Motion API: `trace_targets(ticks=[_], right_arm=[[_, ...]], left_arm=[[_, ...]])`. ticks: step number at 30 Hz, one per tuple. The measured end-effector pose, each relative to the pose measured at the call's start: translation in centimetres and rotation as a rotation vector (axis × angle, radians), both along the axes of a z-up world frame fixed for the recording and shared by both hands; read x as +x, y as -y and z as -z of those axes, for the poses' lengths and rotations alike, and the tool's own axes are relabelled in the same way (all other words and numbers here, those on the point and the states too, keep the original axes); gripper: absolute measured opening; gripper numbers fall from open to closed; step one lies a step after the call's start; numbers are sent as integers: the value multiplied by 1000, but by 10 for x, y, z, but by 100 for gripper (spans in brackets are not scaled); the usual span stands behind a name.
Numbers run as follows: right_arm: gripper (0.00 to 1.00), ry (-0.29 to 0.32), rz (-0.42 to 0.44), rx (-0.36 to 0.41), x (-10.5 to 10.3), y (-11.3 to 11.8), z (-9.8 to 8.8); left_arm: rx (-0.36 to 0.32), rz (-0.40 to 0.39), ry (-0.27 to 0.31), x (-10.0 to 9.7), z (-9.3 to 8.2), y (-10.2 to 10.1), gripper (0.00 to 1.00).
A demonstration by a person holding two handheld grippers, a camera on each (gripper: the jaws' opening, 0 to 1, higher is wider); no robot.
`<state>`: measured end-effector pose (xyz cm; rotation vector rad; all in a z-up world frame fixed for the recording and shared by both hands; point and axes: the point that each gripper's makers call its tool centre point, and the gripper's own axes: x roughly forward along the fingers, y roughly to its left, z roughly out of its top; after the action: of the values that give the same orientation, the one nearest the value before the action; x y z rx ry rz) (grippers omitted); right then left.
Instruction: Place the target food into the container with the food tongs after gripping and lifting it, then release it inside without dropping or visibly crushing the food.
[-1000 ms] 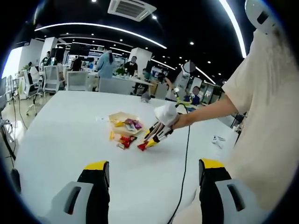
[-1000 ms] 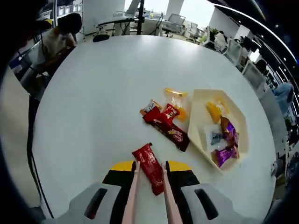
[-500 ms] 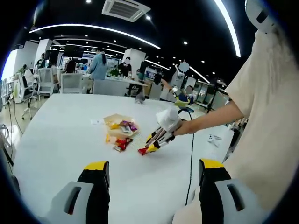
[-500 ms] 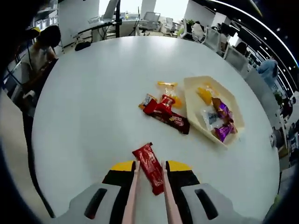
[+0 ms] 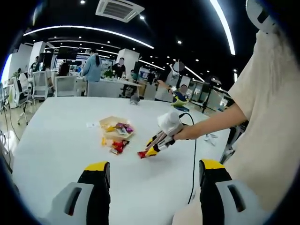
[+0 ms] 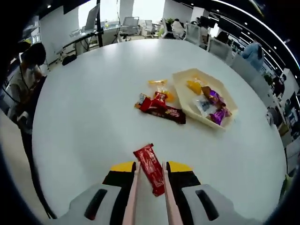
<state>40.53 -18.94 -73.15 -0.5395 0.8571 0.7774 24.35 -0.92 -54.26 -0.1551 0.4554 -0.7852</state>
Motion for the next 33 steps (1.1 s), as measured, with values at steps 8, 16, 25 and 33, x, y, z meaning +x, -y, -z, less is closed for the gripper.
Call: trace_targets(ticks=[8, 16, 25, 33], right_arm=[[25, 9, -26, 9, -4, -3, -7], [25, -14, -151, 24, -11, -11, -11], [25, -12, -278, -37, -4, -8, -7], [25, -35, -350, -34, -5, -10, -7]], left_arm=[[-10, -16, 3, -4, -1, -6, 77], [-17, -22, 3, -5, -1, -5, 78], [-22, -42, -11, -5, 3, -8, 78], [-27, -65, -13, -4, 2, -8, 78]])
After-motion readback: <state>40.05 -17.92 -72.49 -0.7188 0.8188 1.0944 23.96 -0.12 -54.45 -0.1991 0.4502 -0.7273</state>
